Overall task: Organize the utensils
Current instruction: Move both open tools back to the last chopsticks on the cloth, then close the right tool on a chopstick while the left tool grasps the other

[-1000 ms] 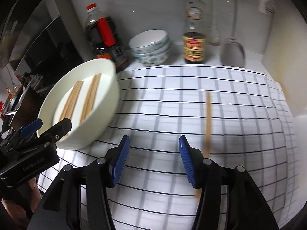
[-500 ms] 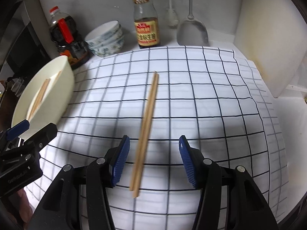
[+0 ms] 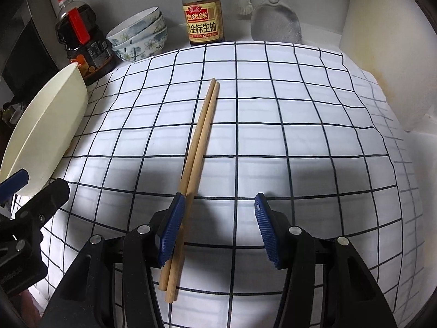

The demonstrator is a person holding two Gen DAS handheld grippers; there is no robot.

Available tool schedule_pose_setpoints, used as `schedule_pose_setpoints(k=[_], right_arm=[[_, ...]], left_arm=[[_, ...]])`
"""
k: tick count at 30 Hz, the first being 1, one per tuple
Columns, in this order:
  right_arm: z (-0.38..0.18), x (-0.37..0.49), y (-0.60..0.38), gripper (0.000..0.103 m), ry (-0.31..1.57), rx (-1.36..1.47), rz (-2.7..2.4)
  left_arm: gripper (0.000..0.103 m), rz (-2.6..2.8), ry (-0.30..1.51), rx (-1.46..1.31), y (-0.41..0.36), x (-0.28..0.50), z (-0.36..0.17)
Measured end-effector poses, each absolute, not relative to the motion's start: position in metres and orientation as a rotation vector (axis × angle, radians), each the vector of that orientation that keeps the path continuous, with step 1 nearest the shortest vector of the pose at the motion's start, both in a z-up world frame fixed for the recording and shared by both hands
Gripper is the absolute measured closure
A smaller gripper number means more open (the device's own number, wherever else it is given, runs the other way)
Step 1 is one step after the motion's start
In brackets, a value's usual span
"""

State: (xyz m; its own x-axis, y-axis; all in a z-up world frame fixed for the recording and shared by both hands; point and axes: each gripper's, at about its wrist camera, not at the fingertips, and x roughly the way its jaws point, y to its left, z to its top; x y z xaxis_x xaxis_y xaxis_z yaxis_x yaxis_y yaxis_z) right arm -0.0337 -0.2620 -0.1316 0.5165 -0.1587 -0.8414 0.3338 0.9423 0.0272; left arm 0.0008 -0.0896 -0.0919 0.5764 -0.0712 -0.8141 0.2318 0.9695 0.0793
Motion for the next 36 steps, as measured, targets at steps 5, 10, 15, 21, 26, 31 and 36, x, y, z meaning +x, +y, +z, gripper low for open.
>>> schedule_pose_setpoints(k=[5, 10, 15, 21, 26, 31, 36], right_arm=[[-0.131, -0.031, -0.263, 0.052, 0.980, 0.175, -0.302], [-0.132, -0.029, -0.264, 0.052, 0.989, 0.161, -0.301], [-0.135, -0.026, -0.255, 0.064, 0.977, 0.085, -0.297], [-0.133, -0.034, -0.269, 0.097, 0.954, 0.093, -0.300], [-0.133, -0.047, -0.288, 0.097, 0.942, 0.120, -0.335], [-0.133, -0.065, -0.307, 0.097, 0.937, 0.145, -0.362], [-0.132, -0.078, -0.321, 0.097, 0.924, 0.183, -0.369]], left_arm=[[0.007, -0.175, 0.950, 0.186, -0.089, 0.002, -0.094], [0.007, -0.173, 0.948, 0.188, -0.089, 0.002, -0.094], [0.007, -0.179, 0.948, 0.186, -0.093, 0.004, -0.096], [0.007, -0.221, 0.933, 0.180, -0.112, 0.009, -0.100], [0.007, -0.250, 0.934, 0.191, -0.135, 0.013, -0.108], [0.007, -0.274, 0.939, 0.199, -0.155, 0.018, -0.117], [0.007, -0.289, 0.942, 0.214, -0.172, 0.023, -0.126]])
